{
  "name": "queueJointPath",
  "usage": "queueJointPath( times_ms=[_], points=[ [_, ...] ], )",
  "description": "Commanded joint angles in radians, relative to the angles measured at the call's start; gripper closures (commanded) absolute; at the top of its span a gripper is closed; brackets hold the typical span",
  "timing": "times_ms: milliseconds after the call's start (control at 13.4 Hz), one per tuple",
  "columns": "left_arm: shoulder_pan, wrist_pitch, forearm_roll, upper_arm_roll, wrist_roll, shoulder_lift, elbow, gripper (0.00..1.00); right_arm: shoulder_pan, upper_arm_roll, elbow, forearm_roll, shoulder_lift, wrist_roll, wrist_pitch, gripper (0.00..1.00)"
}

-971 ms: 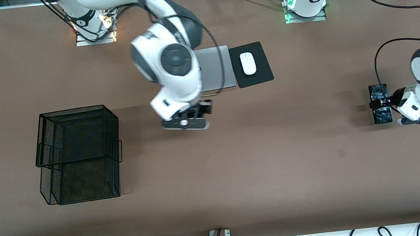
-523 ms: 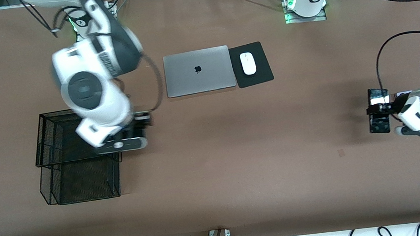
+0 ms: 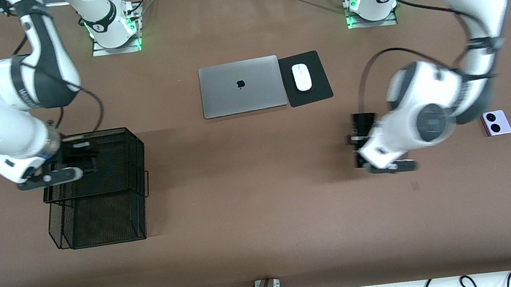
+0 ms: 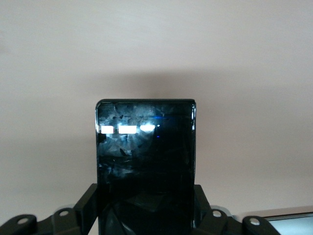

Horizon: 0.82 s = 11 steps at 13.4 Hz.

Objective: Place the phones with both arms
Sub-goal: 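Carry the flip into the basket while the left gripper lifts the slab, then release the flip in the basket while the left gripper sets down the slab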

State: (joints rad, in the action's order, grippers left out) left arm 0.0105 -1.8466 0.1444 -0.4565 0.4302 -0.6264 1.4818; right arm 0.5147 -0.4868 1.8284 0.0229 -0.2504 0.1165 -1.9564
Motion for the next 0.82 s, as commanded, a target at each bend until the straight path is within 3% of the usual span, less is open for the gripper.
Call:
queueJointPath(
  times_ms=[0, 299, 523, 598, 672, 747],
  points=[
    [-0.119, -0.055, -0.005, 0.019, 0.089, -0.085, -0.096, 0.7, 0.007, -0.073, 0.109, 0.07, 0.022, 0.109, -0.076, 1.0],
    [-0.312, -0.343, 0.006, 0.065, 0.251, -0.18, -0.095, 0.7, -0.018, -0.088, 0.114, 0.101, -0.067, 0.138, -0.133, 1.0],
    [-0.548, -0.483, 0.004, 0.273, 0.347, -0.243, -0.098, 0.7, -0.036, -0.102, 0.108, 0.123, -0.118, 0.138, -0.173, 1.0],
    [-0.613, -0.496, 0.001, 0.333, 0.37, -0.259, -0.098, 0.7, -0.036, -0.104, 0.097, 0.141, -0.127, 0.138, -0.168, 0.84],
    [-0.645, -0.497, 0.001, 0.357, 0.39, -0.266, -0.1, 0.7, -0.036, -0.104, 0.077, 0.152, -0.138, 0.138, -0.161, 0.26],
    [-0.653, -0.497, 0.001, 0.358, 0.4, -0.268, -0.1, 0.68, -0.038, -0.104, 0.066, 0.167, -0.141, 0.138, -0.161, 0.0]
  ],
)
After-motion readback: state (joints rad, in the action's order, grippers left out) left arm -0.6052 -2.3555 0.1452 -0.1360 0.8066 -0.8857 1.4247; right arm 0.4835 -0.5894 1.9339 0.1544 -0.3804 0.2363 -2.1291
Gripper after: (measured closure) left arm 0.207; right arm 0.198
